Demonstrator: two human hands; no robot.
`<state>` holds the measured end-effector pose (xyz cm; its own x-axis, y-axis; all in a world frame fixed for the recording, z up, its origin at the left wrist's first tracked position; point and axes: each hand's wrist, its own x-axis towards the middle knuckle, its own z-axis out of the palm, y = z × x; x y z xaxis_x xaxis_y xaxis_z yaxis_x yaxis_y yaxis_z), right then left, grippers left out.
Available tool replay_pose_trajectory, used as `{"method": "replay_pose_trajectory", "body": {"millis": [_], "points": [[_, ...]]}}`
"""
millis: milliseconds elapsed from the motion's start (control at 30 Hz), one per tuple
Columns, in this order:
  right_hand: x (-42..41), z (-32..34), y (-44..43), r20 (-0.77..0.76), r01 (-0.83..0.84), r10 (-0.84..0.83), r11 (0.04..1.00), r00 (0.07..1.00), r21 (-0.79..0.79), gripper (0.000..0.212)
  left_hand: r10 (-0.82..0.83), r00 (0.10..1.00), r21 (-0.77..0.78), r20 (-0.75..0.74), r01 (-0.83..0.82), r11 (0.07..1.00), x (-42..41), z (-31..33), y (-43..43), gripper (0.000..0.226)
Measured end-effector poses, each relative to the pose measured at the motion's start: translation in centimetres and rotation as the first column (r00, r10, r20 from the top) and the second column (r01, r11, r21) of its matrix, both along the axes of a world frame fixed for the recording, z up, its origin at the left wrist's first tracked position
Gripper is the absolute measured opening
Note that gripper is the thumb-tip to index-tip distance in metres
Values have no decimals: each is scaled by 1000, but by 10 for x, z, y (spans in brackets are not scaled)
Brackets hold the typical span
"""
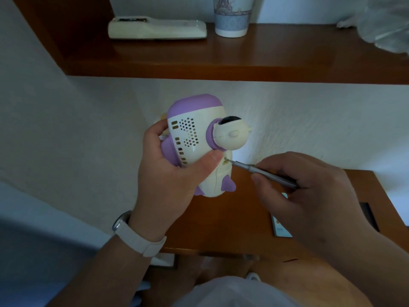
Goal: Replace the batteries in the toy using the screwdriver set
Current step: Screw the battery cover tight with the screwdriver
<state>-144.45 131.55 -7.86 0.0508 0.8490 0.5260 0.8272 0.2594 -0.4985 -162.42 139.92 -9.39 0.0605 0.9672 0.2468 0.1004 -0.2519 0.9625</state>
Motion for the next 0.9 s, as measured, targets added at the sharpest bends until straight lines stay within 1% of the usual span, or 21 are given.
{"method": "replay_pose_trajectory", "body": {"millis": [267, 400, 567, 667, 767, 833, 900], "points": [[0, -2, -2, 25, -3, 3, 1000, 1000, -2, 24, 7, 999, 56, -54, -4, 998, 1, -2, -5, 84], [0, -1, -3, 36, -5, 6, 999, 999, -46, 24, 3, 995, 94, -103, 7, 996, 1, -4, -7, 81], [2, -3, -4, 9, 13, -12, 995, 1000, -100, 9, -7, 992, 91, -129, 18, 996, 3, -6, -9, 73], [3, -4, -4, 0, 6, -6, 994, 1000, -106, 8, -1, 991, 88, -131, 12, 996, 3, -9, -10, 76], [4, -1, -5, -2, -18, 17, 991, 1000, -131, 20, 4, 991, 90, -137, 8, 996, 3, -11, -11, 80], [6, -1, -5, 25, -20, 24, 990, 999, -140, 29, -7, 990, 90, -141, 20, 996, 4, -12, -11, 81], [6, -1, -5, 53, -16, 23, 990, 998, -137, 32, -23, 991, 84, -135, 35, 996, 5, -13, -12, 82]]}}
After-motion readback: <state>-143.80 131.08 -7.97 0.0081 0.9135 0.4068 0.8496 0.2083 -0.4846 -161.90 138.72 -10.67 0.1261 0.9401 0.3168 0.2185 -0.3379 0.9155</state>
